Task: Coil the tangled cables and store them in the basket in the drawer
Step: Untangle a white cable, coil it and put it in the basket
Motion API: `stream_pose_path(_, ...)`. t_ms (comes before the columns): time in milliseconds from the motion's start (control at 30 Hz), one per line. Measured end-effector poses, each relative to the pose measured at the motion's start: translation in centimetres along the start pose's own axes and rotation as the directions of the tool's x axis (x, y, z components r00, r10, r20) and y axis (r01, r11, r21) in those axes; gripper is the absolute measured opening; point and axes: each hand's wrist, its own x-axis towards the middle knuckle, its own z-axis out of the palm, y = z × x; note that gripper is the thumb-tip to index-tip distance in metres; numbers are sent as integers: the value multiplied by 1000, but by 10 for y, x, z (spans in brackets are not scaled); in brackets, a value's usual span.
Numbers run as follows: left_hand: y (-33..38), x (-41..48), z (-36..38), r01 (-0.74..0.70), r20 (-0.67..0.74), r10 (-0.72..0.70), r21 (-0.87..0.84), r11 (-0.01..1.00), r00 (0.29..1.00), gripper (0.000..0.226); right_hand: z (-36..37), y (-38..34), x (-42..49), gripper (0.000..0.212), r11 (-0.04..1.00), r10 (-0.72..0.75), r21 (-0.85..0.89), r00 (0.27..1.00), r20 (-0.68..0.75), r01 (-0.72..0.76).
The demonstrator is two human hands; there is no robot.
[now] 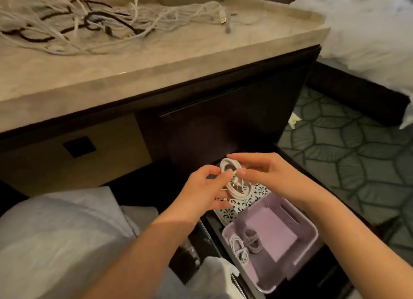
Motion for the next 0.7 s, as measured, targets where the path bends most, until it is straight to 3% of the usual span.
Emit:
stream_pose_path(100, -24, 19, 20, 66, 11, -67, 35, 997, 998, 32, -7, 30, -8, 37, 995, 95, -32, 995, 39, -93)
stream_pose_path(200, -45, 35, 36, 208, 46, -208, 9, 978, 977, 30, -10, 59, -14, 43, 970, 156, -194, 987, 30, -148)
stream_pose_path(300, -69, 45, 35, 321, 212, -289, -136, 937, 933, 28, -4, 89, -18, 46, 918, 206, -345, 979, -5, -195)
stream_pose_path(367, -84, 51, 34, 352, 273, -308, -128, 927, 911, 23, -1, 113, -18, 44, 905, 217, -383, 976, 35, -187)
stream_pose_path(433, -99, 61, 33, 295, 188, -300, 54, 954, 935, 14, -2, 137, -16, 41, 888, 236, -424, 967, 91, -177)
stream_pose_path(500, -116, 71, 30, 156, 63, -198, 407, 900, 978, 17, -8, 157, -14, 38, 859, 313, -460, 941, 127, -224)
stream_pose_path(567, -129, 72, 26, 98, 42, -167, 661, 744, 985, 21, -15, 175, -12, 36, 814, 405, -503, 904, 135, -290)
stream_pose_path(700, -143, 67, 29, -6, 108, -230, 914, 406, 967, 32, -24, 205, -11, 42, 677, 577, -606, 813, 84, -417)
